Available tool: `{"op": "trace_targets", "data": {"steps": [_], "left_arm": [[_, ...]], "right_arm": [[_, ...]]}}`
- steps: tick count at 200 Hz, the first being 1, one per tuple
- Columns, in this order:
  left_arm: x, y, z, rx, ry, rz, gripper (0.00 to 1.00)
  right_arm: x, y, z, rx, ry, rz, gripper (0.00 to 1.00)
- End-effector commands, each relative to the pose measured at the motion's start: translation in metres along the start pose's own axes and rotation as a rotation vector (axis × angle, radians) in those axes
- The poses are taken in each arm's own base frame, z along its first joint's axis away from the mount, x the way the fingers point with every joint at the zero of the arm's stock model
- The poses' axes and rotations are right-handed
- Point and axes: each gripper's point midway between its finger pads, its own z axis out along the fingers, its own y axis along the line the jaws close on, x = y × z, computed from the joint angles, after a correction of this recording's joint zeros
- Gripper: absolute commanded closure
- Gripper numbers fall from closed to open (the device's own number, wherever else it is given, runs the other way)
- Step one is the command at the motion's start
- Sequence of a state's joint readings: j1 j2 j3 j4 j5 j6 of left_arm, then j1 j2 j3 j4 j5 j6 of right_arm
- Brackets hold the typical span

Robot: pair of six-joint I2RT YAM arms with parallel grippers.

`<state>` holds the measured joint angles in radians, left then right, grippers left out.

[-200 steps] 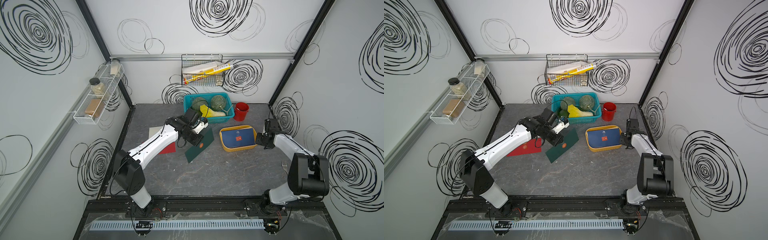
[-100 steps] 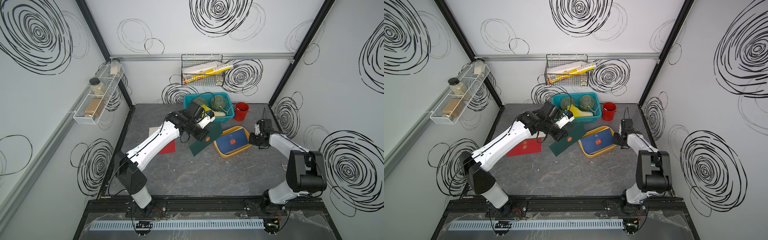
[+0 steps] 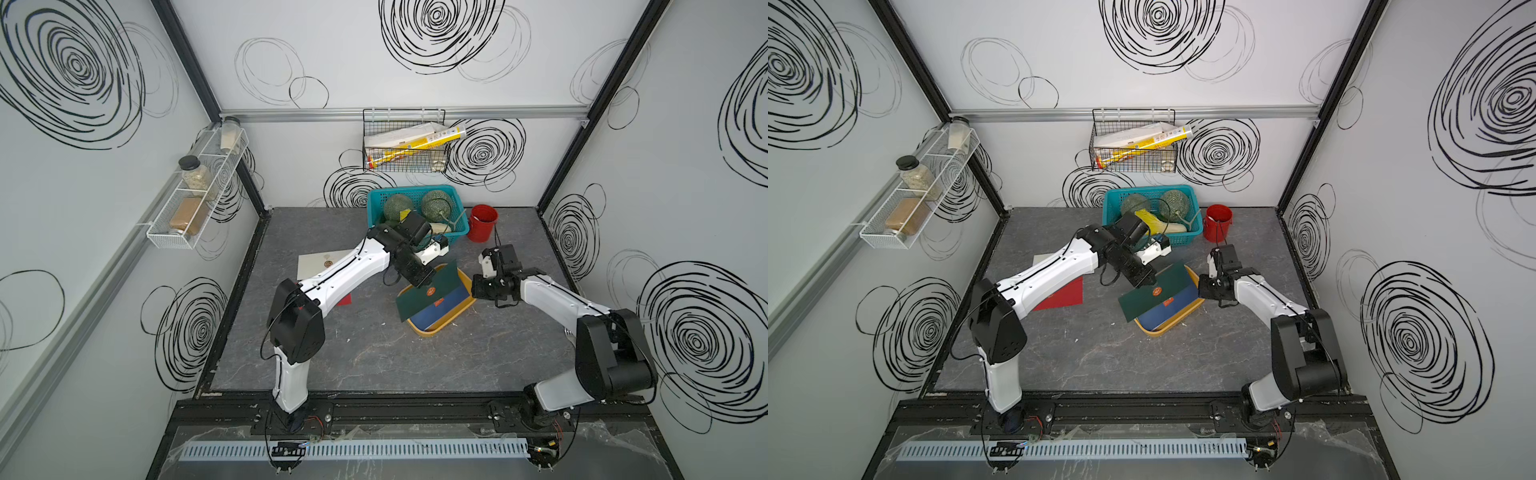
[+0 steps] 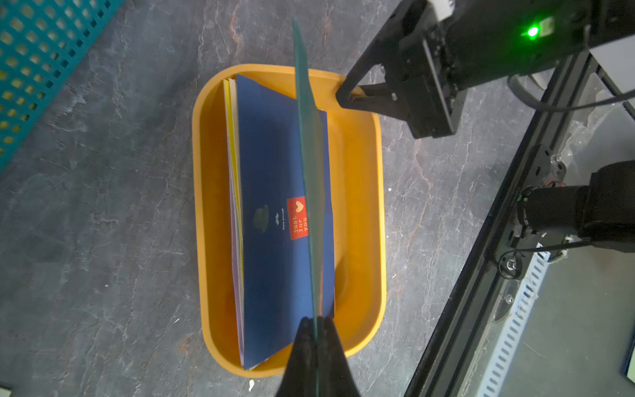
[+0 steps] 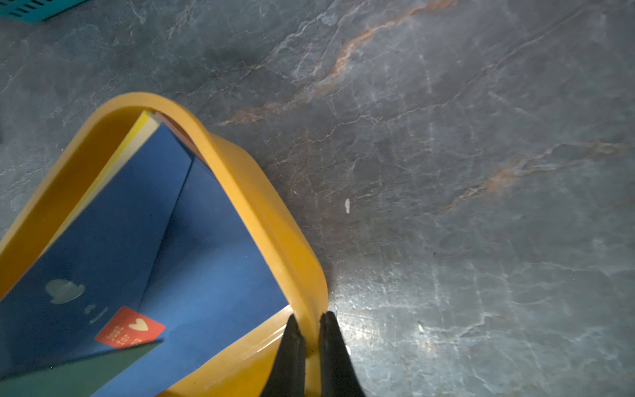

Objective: Put the sealed envelopes into the storage box
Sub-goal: Adjust the storage box at the center of the board.

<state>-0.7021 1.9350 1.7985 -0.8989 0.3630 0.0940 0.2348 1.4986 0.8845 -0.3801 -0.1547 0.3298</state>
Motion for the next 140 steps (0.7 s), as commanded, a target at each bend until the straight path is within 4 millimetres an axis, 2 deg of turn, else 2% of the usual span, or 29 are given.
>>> {"op": "trace_targets", "data": {"steps": [1,31,78,108,140], "left_arm": [[-0.010,0.004,0.011,0.022,-0.042,-0.021,1.00],[-0.012,0.013,0.025,0.013,-0.034,-0.050,1.00],[-0.027,0.019,0.024,0.046,-0.048,-0.050,1.00],[-0.020,0.025,0.036,0.052,-0.005,-0.050,1.00],[-0.001,0.026,0.054,0.066,0.067,-0.047,1.00]], "right_arm": [[-0.003,0.013,-0.004,-0.042,-0.025,0.007,0.96],[0.000,0.017,-0.003,-0.045,-0.021,-0.005,0.96],[0.007,0.016,-0.001,-0.043,-0.014,-0.011,0.96],[0.008,0.017,0.000,-0.048,-0.011,-0.016,0.96],[0.006,0.018,-0.001,-0.048,-0.016,-0.016,0.96]]}}
